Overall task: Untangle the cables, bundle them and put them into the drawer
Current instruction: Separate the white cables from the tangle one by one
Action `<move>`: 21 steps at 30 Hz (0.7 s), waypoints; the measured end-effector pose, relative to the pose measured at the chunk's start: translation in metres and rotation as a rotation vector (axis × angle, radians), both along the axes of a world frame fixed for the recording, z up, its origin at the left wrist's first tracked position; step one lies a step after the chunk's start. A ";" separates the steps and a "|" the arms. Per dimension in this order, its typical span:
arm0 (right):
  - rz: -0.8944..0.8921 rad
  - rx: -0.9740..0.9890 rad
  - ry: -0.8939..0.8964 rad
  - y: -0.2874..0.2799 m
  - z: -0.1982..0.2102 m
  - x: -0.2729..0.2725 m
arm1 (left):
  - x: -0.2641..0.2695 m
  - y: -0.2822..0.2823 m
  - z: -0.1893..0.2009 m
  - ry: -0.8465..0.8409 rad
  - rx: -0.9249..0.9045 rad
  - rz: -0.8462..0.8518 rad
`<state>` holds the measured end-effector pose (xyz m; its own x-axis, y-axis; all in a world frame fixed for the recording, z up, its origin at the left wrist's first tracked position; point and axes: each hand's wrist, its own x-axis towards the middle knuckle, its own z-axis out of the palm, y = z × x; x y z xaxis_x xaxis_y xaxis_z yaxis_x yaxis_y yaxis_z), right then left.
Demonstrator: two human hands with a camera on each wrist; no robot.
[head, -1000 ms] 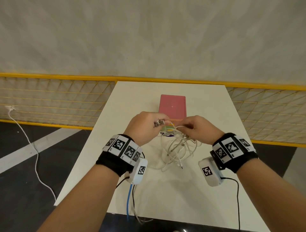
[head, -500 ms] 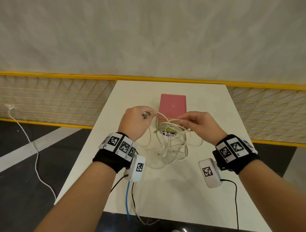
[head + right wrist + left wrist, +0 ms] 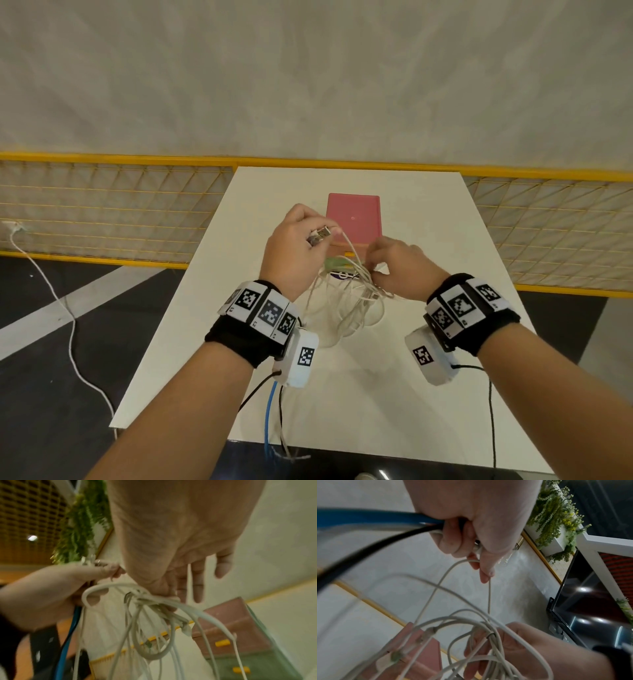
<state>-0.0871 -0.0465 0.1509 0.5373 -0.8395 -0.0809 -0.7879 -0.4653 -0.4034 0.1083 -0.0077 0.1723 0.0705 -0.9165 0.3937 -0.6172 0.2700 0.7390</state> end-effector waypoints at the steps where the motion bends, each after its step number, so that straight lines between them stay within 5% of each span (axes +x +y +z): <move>1: 0.014 0.067 -0.172 0.000 -0.003 -0.002 | 0.001 -0.001 0.001 0.026 0.012 0.000; 4: -0.024 0.248 -0.623 0.011 -0.003 -0.004 | 0.004 -0.003 0.011 0.096 0.073 -0.016; 10: 0.074 0.337 -0.521 0.015 -0.005 -0.003 | 0.005 0.005 0.015 0.159 0.060 -0.090; 15: 0.090 0.372 -0.636 0.014 -0.001 -0.001 | 0.004 0.010 0.008 -0.228 0.165 -0.379; 18: 0.037 0.488 -0.824 0.014 0.001 0.000 | 0.000 0.011 0.003 -0.388 0.203 -0.344; 21: 0.042 0.561 -0.915 0.014 0.001 0.001 | -0.005 0.010 -0.001 -0.503 0.034 -0.243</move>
<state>-0.0865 -0.0324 0.1524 0.6170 -0.7870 -0.0011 -0.0656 -0.0500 -0.9966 0.1031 0.0027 0.1713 -0.3337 -0.8957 0.2940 -0.8190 0.4299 0.3802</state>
